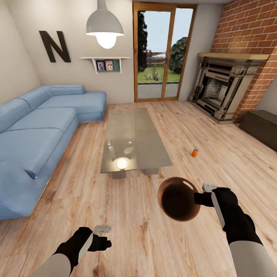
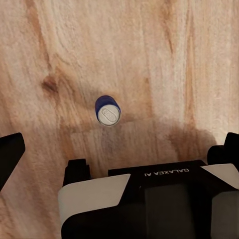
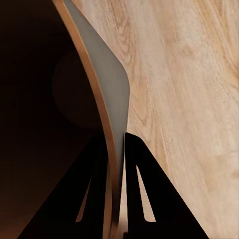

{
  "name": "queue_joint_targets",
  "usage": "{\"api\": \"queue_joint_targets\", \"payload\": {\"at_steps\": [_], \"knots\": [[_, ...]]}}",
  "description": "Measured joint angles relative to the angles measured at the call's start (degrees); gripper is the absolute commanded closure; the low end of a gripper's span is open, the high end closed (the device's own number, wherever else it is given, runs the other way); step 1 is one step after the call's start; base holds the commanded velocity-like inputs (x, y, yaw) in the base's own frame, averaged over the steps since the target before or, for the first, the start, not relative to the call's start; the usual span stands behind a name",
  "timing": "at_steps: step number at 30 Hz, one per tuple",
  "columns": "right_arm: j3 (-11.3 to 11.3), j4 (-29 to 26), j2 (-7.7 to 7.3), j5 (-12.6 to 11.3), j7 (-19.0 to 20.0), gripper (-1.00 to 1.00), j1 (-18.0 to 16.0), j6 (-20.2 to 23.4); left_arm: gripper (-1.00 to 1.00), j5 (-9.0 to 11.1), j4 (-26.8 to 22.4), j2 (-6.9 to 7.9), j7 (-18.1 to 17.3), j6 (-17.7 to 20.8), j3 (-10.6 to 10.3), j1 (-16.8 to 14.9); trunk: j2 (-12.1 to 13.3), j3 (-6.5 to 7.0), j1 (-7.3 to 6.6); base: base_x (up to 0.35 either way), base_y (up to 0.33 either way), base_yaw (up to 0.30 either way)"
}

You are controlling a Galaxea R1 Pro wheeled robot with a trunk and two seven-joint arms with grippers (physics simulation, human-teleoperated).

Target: Put the three can of soda from the living room inside the tash can in the kitchen.

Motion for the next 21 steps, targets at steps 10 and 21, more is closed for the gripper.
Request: {"api": "queue_joint_targets", "payload": {"at_steps": [10,21], "knots": [[0.07,0.00,0.02,0.02,0.00,1.00,-0.01,0.00,-1.00,0.03,-0.01,0.19,-0.46,0.06,0.11,0.00,0.00,-0.90,0.00,0.000,0.000,0.000],[0.24,0.00,0.03,0.13,0.00,1.00,-0.01,0.00,-1.00,0.15,0.07,0.36,-3.36,-0.14,0.44,0.00,0.00,-1.91,0.00,0.000,0.000,0.000]]}}
